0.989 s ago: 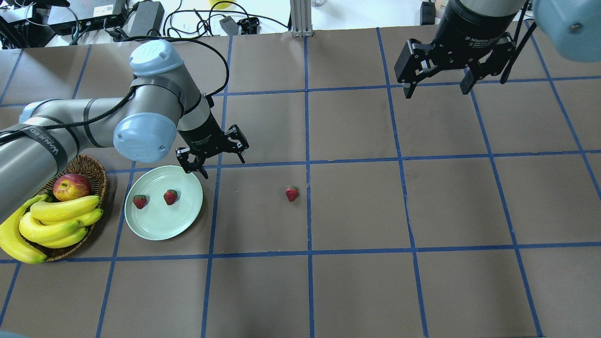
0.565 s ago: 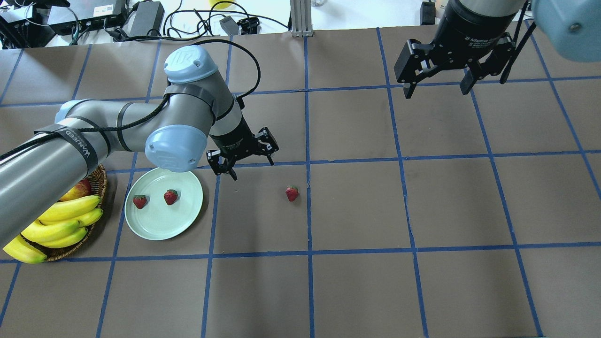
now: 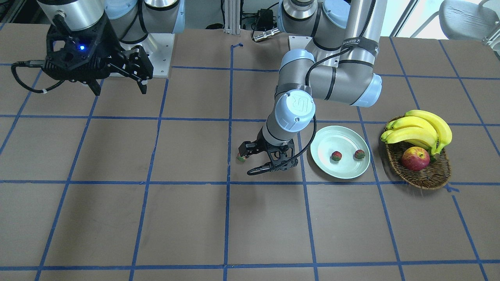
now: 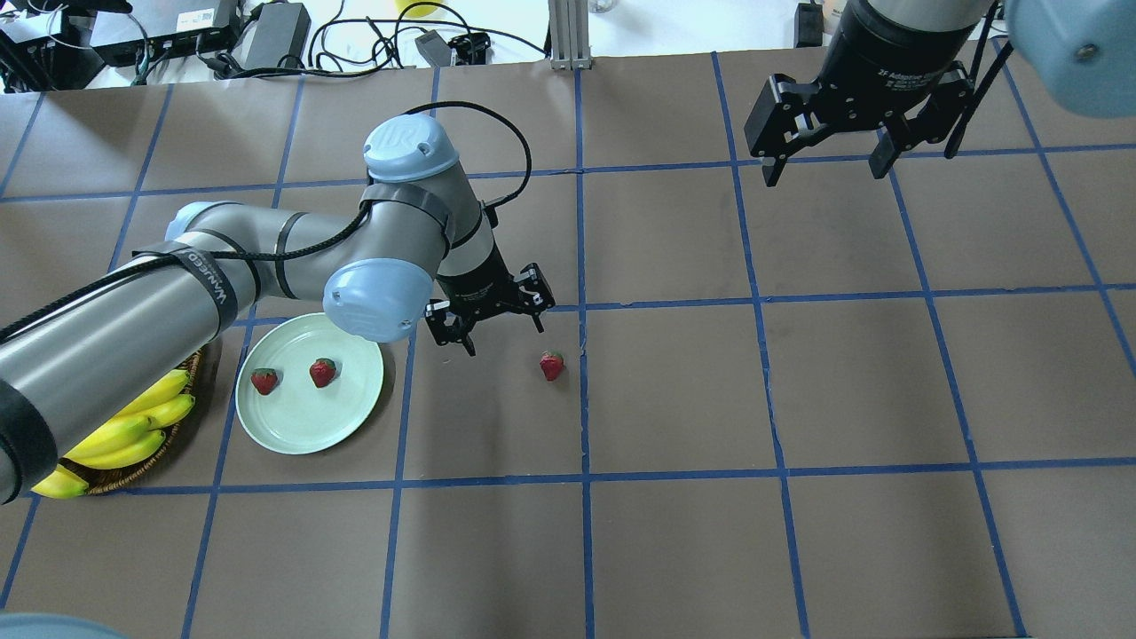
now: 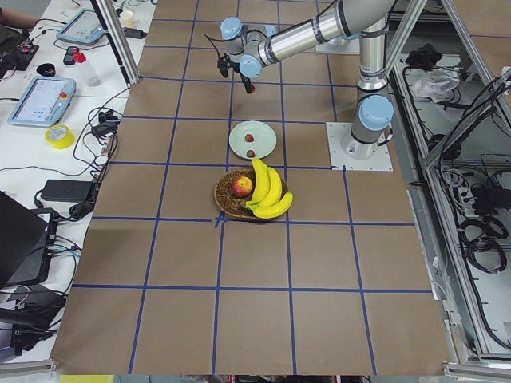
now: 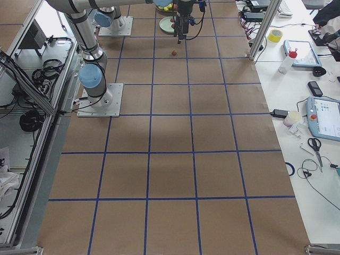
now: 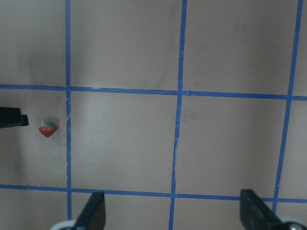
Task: Collect all strawberries into plate
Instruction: 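Move the left gripper to the last strawberry on the table, then grasp the last strawberry with the left gripper and lift it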
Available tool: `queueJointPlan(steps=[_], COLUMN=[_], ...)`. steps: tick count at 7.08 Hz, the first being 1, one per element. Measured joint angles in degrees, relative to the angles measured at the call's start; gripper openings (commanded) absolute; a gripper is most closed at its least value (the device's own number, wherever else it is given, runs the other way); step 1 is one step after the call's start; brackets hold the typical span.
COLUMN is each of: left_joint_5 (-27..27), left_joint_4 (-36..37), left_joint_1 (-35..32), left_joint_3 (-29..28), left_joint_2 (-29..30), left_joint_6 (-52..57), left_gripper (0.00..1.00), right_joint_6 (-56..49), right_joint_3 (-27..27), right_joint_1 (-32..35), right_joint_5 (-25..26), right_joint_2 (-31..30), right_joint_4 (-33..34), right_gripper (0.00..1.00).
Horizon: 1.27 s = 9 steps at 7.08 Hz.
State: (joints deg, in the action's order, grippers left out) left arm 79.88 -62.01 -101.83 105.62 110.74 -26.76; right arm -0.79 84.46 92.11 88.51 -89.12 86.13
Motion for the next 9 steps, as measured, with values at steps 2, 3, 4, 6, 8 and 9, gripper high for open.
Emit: queueJointPlan(steps=[2,3,4,6,8,9], left_joint_5=[-3.94,-5.31,-5.72,-5.9,-5.49,-5.02], left_joint_4=[2.53,3.12,4.08,6.65,7.21,7.29], left_joint_1=[-0.51,-0.77,-1.18,-1.78,-1.93,-1.95], left_joint_3=[0.5,0.88,1.61,2.42,2.51,2.43], left_joint_2=[1.66,2.35,3.03,4.39,4.93,4.95], left_joint_6=[-0.25,-0.27,-0.23,-0.29,-0.12,-0.13], left_gripper=[0.94,0.9,0.89,0.28,0.0,0.0], right_joint_6=[0.0,0.0,0.0,0.02,0.02,0.03], right_joint_3=[0.0,0.0,0.0,0.0,0.0,0.0], right_joint_1=[0.0,0.03,0.06,0.08,0.09,0.09], right_joint_5=[-0.02,-0.06,-0.08,-0.09,-0.03,-0.01], right_joint_2=[-0.04,-0.03,-0.01,0.0,0.0,0.0], right_joint_4=[0.0,0.0,0.0,0.0,0.0,0.0], right_gripper=[1.0,1.0,1.0,1.0,1.0,1.0])
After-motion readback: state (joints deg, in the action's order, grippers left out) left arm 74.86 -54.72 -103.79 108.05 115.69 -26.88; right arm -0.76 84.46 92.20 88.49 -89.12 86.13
